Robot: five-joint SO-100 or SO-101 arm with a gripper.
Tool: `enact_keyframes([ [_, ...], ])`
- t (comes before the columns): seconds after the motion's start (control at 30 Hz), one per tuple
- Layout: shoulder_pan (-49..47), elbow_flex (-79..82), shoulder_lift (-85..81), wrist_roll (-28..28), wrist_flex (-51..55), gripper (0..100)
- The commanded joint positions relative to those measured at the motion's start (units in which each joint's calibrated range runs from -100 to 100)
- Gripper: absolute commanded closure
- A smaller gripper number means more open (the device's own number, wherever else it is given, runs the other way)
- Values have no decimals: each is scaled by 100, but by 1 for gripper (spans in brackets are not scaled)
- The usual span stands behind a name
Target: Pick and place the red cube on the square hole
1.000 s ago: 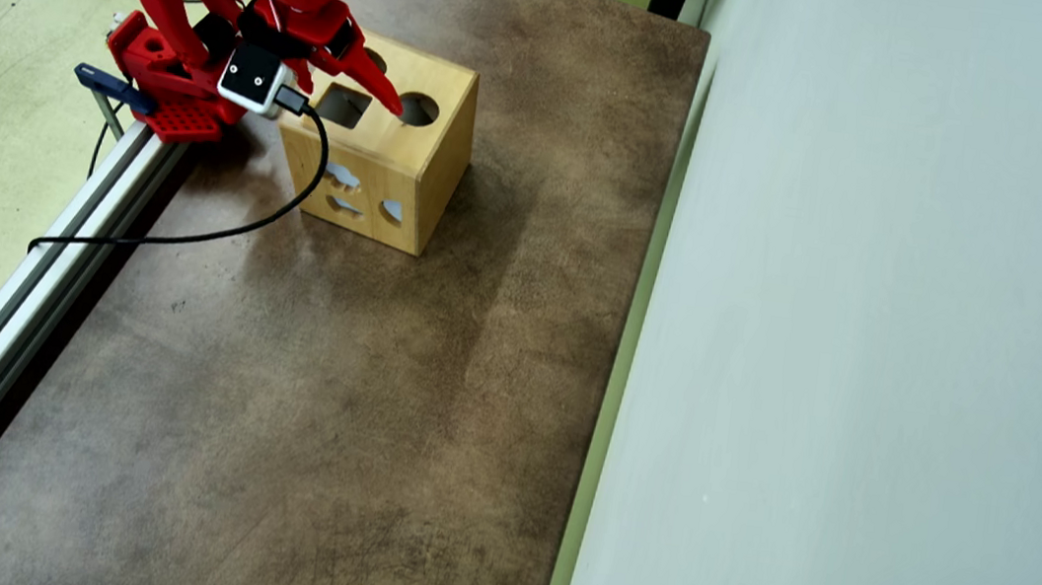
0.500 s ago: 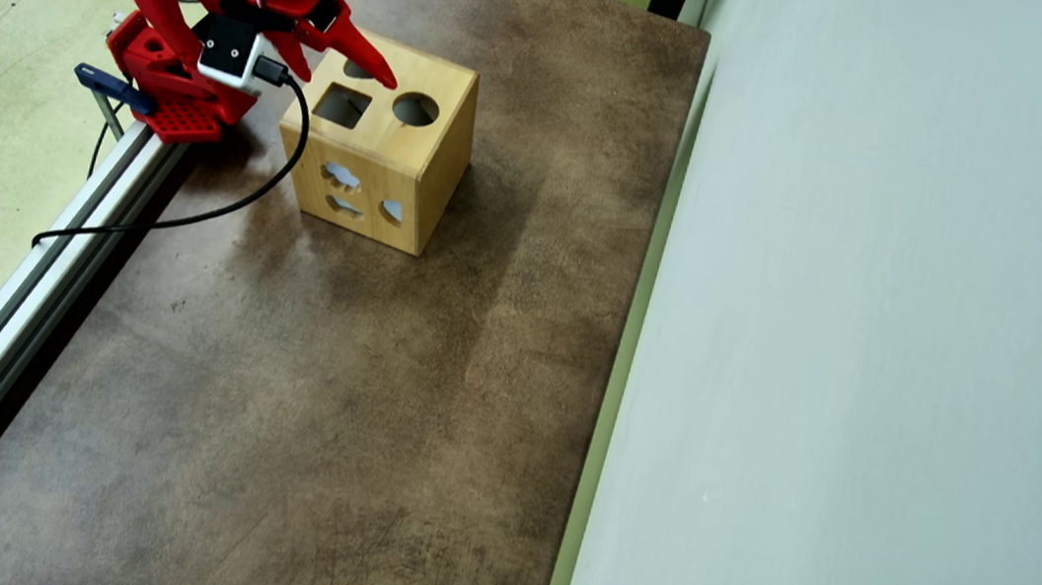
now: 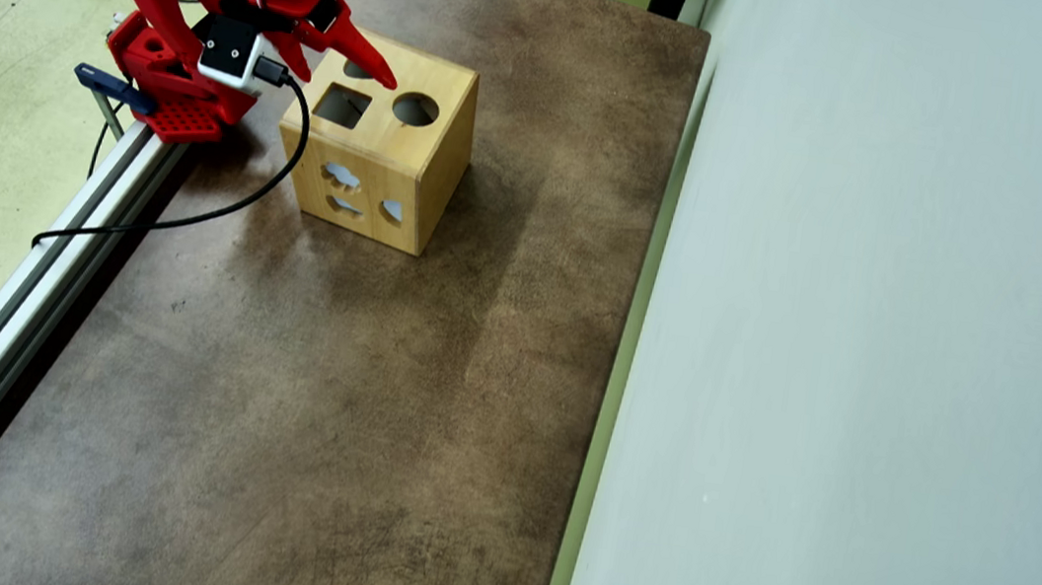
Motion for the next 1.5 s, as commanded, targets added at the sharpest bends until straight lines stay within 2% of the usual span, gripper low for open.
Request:
enact_keyframes([
  [0.0,-33,-20,-105,20,-7,51],
  [1.47,-33,-12,-105,20,-7,51],
])
